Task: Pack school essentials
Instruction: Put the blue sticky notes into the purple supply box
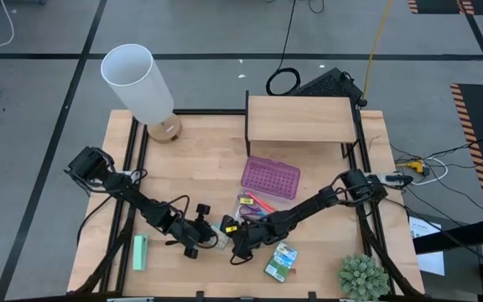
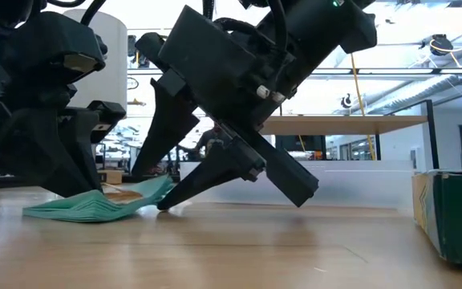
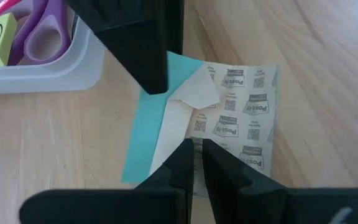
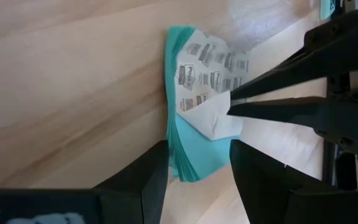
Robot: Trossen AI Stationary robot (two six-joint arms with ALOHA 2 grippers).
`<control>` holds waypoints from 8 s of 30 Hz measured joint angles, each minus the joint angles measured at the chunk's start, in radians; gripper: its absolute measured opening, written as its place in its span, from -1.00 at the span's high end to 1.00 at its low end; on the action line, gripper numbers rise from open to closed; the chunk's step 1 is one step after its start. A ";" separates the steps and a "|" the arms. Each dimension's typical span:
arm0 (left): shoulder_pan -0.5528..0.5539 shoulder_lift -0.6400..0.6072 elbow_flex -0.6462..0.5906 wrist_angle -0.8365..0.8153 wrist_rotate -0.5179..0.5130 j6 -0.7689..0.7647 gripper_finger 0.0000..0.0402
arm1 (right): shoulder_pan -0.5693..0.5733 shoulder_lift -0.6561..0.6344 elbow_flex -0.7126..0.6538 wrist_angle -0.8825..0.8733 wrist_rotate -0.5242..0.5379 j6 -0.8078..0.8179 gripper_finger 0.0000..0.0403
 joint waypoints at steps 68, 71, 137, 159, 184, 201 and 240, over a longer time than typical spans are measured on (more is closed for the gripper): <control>0.021 -0.001 0.001 -0.032 -0.005 -0.025 0.83 | -0.017 -0.064 0.002 -0.089 -0.163 0.378 -0.09; 0.027 -0.001 0.001 -0.031 -0.003 -0.027 0.83 | -0.017 -0.063 -0.003 -0.061 -0.168 0.387 -0.09; 0.035 -0.002 0.002 -0.055 -0.031 -0.016 0.83 | 0.002 -0.060 -0.143 0.233 -0.031 0.046 0.34; 0.045 -0.001 0.001 -0.055 -0.033 -0.016 0.83 | 0.002 -0.060 -0.143 0.227 -0.036 0.016 0.77; -0.047 -0.259 -0.003 -0.183 -0.239 -0.097 0.45 | -0.017 -0.123 -0.142 0.205 -0.030 0.095 0.99; -0.240 -0.216 0.000 -0.051 -0.553 -0.110 -0.15 | -0.097 -0.138 -0.142 0.208 0.021 0.237 1.00; -0.243 -0.165 0.002 -0.191 -0.658 -0.417 -0.15 | 0.053 -0.588 -0.143 -0.081 0.666 0.205 1.00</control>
